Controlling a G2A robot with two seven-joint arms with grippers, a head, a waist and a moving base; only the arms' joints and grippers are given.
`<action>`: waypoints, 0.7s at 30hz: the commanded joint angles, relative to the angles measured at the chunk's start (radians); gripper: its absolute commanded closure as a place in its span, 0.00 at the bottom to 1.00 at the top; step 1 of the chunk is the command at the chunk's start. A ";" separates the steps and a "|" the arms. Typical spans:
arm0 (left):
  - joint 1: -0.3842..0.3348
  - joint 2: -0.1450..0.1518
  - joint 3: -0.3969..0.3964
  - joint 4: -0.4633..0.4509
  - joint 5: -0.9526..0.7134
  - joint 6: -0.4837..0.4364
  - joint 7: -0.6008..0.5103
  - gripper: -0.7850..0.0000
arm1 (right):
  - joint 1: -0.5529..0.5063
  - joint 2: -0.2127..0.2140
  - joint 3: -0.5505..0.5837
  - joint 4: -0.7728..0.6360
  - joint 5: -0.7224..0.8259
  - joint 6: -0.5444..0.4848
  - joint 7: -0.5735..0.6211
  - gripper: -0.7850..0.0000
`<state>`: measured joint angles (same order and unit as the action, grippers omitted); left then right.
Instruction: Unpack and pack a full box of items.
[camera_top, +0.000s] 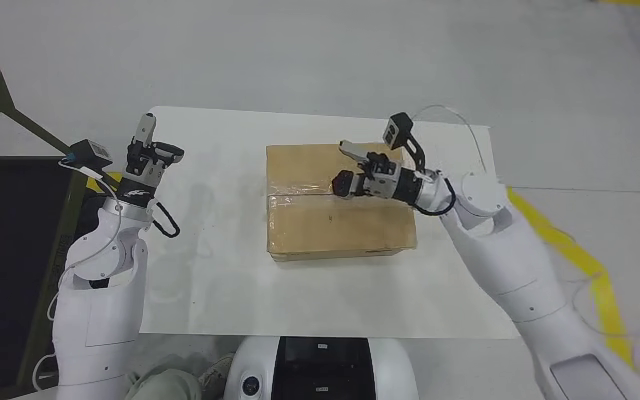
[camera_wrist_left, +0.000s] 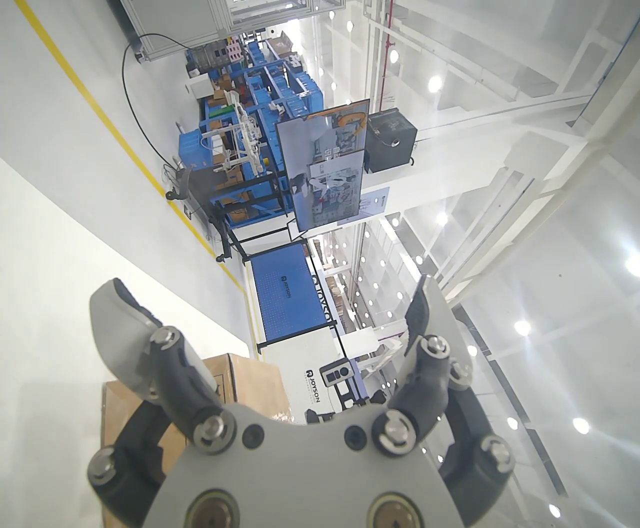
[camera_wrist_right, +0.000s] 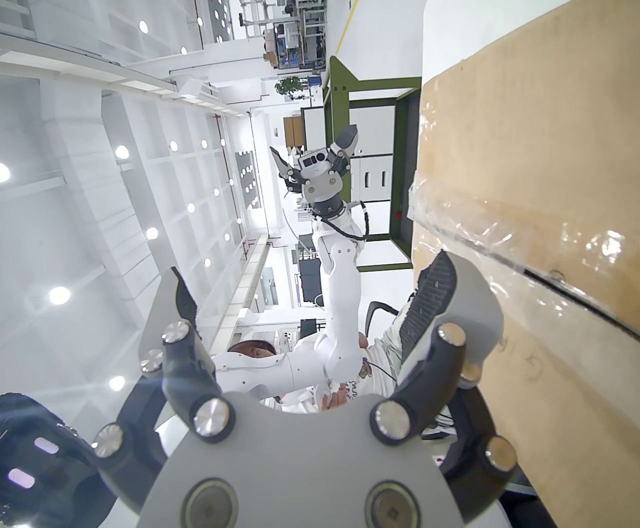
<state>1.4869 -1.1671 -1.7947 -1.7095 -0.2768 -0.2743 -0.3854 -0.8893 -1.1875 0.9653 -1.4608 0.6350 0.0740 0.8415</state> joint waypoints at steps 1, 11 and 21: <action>0.000 0.000 0.000 0.000 0.000 0.000 0.000 0.00 | 0.018 -0.010 -0.024 0.020 0.010 -0.007 -0.008 0.00; 0.000 0.000 0.000 0.000 0.000 0.000 0.000 0.00 | 0.053 -0.033 -0.078 0.061 0.020 -0.007 -0.007 0.00; 0.000 0.000 0.000 0.000 0.000 0.000 0.000 0.00 | 0.046 -0.039 -0.086 0.053 0.026 -0.004 -0.036 0.00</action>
<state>1.4869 -1.1671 -1.7947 -1.7095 -0.2768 -0.2743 -0.3854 -0.8431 -1.2231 0.8848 -1.4030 0.6585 0.0676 0.8190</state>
